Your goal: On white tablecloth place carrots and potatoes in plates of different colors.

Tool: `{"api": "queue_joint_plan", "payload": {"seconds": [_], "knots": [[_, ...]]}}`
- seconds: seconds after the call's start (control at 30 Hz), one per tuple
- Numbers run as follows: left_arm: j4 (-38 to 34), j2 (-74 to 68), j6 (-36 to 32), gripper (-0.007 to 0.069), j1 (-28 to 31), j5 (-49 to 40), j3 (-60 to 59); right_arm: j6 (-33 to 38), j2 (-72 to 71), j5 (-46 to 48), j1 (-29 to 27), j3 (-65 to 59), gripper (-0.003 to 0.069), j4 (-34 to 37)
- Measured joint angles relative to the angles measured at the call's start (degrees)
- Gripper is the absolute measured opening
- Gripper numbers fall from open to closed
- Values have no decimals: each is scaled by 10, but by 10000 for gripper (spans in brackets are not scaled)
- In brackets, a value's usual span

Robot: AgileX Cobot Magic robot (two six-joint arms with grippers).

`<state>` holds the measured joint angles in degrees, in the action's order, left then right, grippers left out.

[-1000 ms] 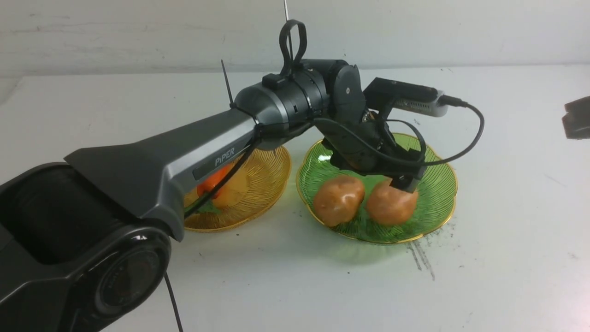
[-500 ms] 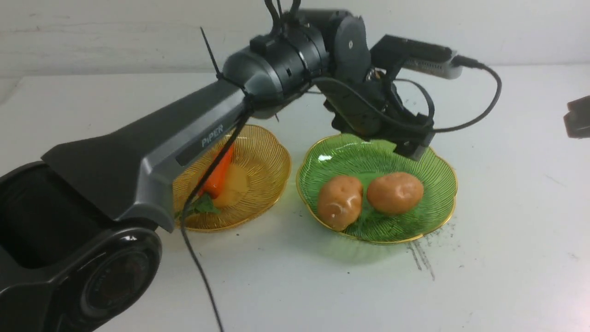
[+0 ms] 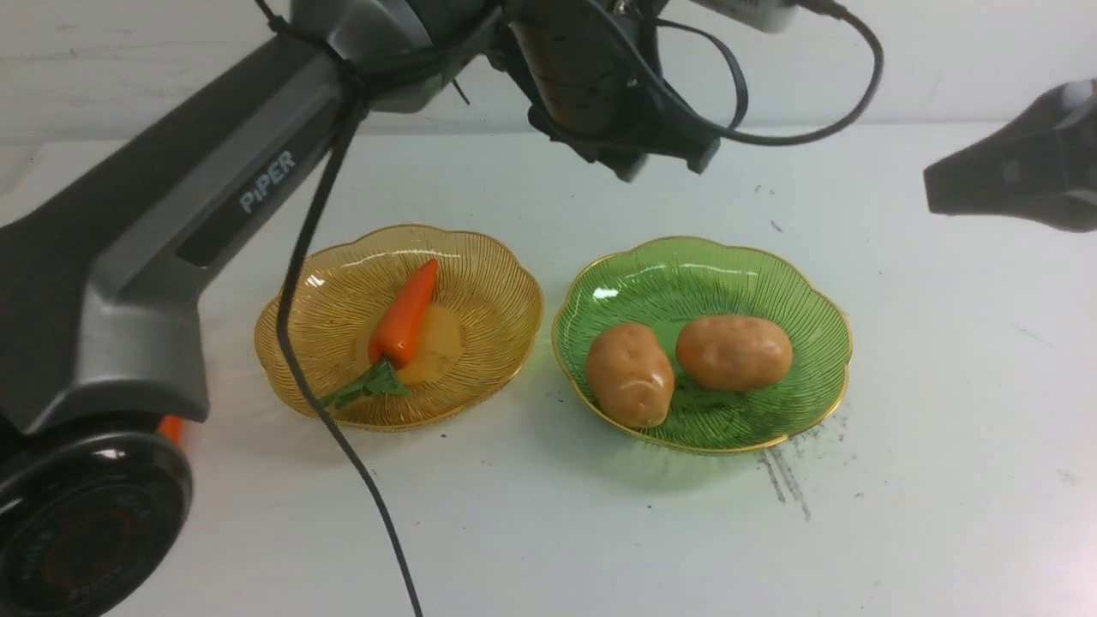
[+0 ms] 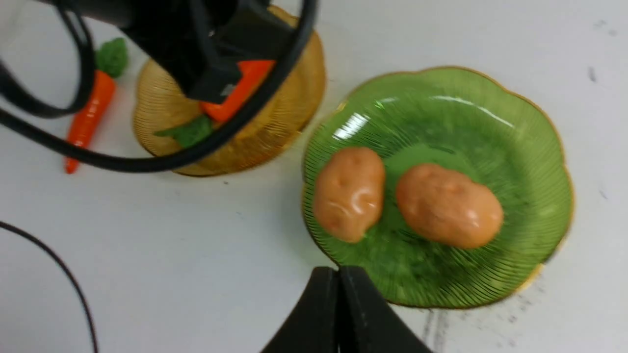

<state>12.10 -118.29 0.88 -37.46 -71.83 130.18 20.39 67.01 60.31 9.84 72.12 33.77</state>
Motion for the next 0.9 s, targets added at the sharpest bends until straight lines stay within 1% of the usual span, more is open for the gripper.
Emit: {"api": "queue_joint_plan", "payload": {"seconds": [0.03,0.07,0.1,0.17,0.2,0.23,0.3,0.33,0.37,0.4,0.47,0.53,0.6,0.67,0.73,0.77,0.8,0.83,0.9], "knots": [[5,8,0,76,2,0,-8,7,0,-1,0,0,-15,9],[18,33,5,28,10,0,-36,36,0,-2,1,0,-15,44],[21,47,11,15,16,0,-52,49,0,-4,5,0,-15,57],[18,85,28,3,37,0,-95,72,0,-7,20,0,-15,75],[14,118,42,1,61,1,-131,82,1,-9,39,0,-15,75],[9,133,52,0,74,1,-147,85,3,-10,51,0,-15,75],[-3,177,71,-1,126,1,-202,89,8,-16,83,0,-15,72],[-6,187,75,-1,132,1,-208,89,10,-16,86,0,-14,72],[-18,229,89,-1,187,1,-258,90,23,-26,121,0,-13,68],[-19,237,91,-1,200,1,-269,90,27,-27,129,0,-13,68],[-39,276,99,-1,280,1,-336,91,55,-42,179,2,-12,63],[-57,292,100,-1,327,1,-376,89,85,-48,212,13,-12,55],[-71,293,101,-1,363,1,-407,82,113,-50,242,28,-12,46],[-80,287,101,-1,386,1,-433,73,141,-49,269,48,-12,33],[-79,274,97,0,394,1,-451,59,169,-48,289,71,-12,20],[-78,272,97,0,394,1,-452,57,172,-48,289,74,-12,20],[-70,257,88,15,395,1,-460,49,194,-44,302,94,-12,12],[-69,252,85,21,395,1,-462,48,196,-42,303,97,-12,12],[-59,222,79,69,395,4,-463,43,220,-32,314,118,-12,8]]}}
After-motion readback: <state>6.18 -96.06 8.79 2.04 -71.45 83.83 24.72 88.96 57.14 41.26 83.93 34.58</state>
